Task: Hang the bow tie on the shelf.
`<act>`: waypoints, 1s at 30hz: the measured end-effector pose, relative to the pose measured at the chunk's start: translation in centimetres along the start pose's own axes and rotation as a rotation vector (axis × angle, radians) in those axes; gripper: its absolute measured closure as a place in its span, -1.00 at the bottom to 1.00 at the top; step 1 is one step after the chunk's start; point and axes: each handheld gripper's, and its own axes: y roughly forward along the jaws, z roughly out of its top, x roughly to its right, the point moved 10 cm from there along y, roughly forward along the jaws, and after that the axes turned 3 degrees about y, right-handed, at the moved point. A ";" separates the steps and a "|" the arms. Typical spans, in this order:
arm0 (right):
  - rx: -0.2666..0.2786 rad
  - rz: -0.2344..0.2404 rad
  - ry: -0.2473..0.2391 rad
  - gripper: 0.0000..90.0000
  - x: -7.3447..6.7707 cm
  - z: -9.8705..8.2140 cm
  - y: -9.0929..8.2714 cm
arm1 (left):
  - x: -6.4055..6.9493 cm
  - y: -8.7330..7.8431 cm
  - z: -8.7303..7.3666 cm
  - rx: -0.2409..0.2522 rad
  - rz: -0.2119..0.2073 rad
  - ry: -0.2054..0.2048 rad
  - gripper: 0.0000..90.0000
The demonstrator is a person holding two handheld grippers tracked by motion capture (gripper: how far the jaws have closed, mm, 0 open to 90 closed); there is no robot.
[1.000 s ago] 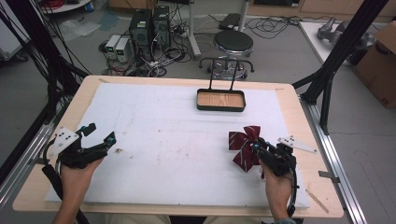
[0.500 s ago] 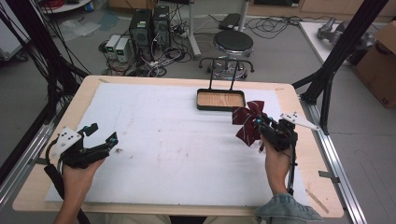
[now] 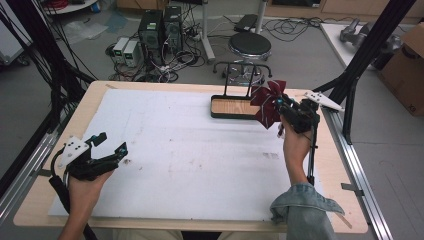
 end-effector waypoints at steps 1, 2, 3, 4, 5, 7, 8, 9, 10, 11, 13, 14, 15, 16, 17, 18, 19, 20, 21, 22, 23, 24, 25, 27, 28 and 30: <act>0.008 -0.002 0.006 0.63 0.2 0.4 0.3 | 0.0 0.0 0.0 0.000 -0.001 0.000 -0.54; 0.011 -0.011 0.003 0.63 0.4 0.7 0.6 | 0.0 0.0 0.0 0.000 -0.002 0.000 -0.54; 0.010 -0.007 0.001 0.63 0.4 0.9 1.0 | 0.1 0.1 0.0 0.001 -0.002 0.000 -0.54; 0.017 -0.005 -0.006 0.63 0.5 1.2 1.4 | 0.0 0.1 0.0 0.001 -0.002 0.001 -0.54; 0.028 -0.006 -0.007 0.63 0.5 1.4 1.7 | 0.0 0.1 0.0 0.000 -0.003 0.001 -0.54; 0.026 0.005 0.000 0.63 0.7 1.7 2.5 | 0.0 0.1 0.0 0.000 -0.003 0.000 -0.54; 0.037 0.010 0.008 0.63 0.7 2.0 2.8 | -0.1 0.1 -0.1 -0.001 -0.003 -0.001 -0.54; 0.043 0.013 0.009 0.63 0.8 2.2 3.2 | -0.1 0.1 -0.1 -0.002 -0.003 -0.001 -0.54; 0.060 0.028 0.021 0.63 0.7 2.5 3.4 | -0.1 0.1 -0.1 -0.001 -0.003 -0.001 -0.54; 0.067 0.036 0.030 0.63 0.7 2.8 3.7 | -0.1 0.1 -0.1 -0.001 -0.004 -0.001 -0.54; 0.076 0.046 0.039 0.63 0.6 3.2 4.4 | -0.1 0.2 -0.2 -0.004 -0.008 0.000 -0.54; 0.084 0.050 0.039 0.63 0.6 3.4 4.7 | 0.0 0.2 -0.3 -0.006 -0.009 -0.001 -0.54; 0.088 0.049 0.037 0.63 0.6 3.6 5.0 | 0.0 0.3 -0.3 -0.006 -0.010 -0.002 -0.54; 0.090 0.049 0.039 0.63 0.5 3.8 5.3 | 0.0 0.3 -0.4 -0.008 -0.011 -0.002 -0.54; 0.097 0.051 0.046 0.63 0.5 3.9 5.6 | 0.0 0.3 -0.4 -0.009 -0.012 -0.003 -0.54; 0.104 0.050 0.052 0.63 0.6 4.1 5.9 | 0.0 0.3 -0.4 -0.008 -0.015 -0.007 -0.54; 0.108 0.047 0.059 0.63 0.8 4.2 6.2 | 0.1 0.3 -0.4 -0.008 -0.020 -0.006 -0.54; 0.110 0.045 0.070 0.63 0.9 4.3 6.4 | 0.1 0.3 -0.5 -0.010 -0.021 -0.002 -0.54; 0.117 0.040 0.073 0.63 1.1 4.4 6.7 | 0.3 0.3 -0.4 -0.008 -0.025 -0.004 -0.54; 0.107 0.035 0.082 0.63 1.3 4.5 7.0 | 0.3 0.3 -0.4 -0.007 -0.028 -0.003 -0.54; 0.115 0.035 0.077 0.63 1.4 4.6 7.2 | 0.4 0.4 -0.3 -0.004 -0.030 -0.004 -0.54; 0.115 0.035 0.077 0.63 1.4 4.6 7.2 | 0.4 0.4 -0.3 -0.004 -0.030 -0.004 -0.54; 0.115 0.036 0.086 0.63 1.7 4.5 7.7 | 0.4 0.4 -0.4 -0.005 -0.032 0.000 -0.54; 0.109 0.046 0.094 0.63 1.7 4.3 8.2 | 0.5 0.5 -0.5 -0.009 -0.036 0.000 -0.54; 0.102 0.050 0.092 0.63 1.7 4.2 8.5 | 0.5 0.5 -0.5 -0.009 -0.036 0.000 -0.54; 0.086 0.071 0.089 0.63 1.4 3.7 9.1 | 0.6 0.6 -0.6 -0.013 -0.039 0.001 -0.54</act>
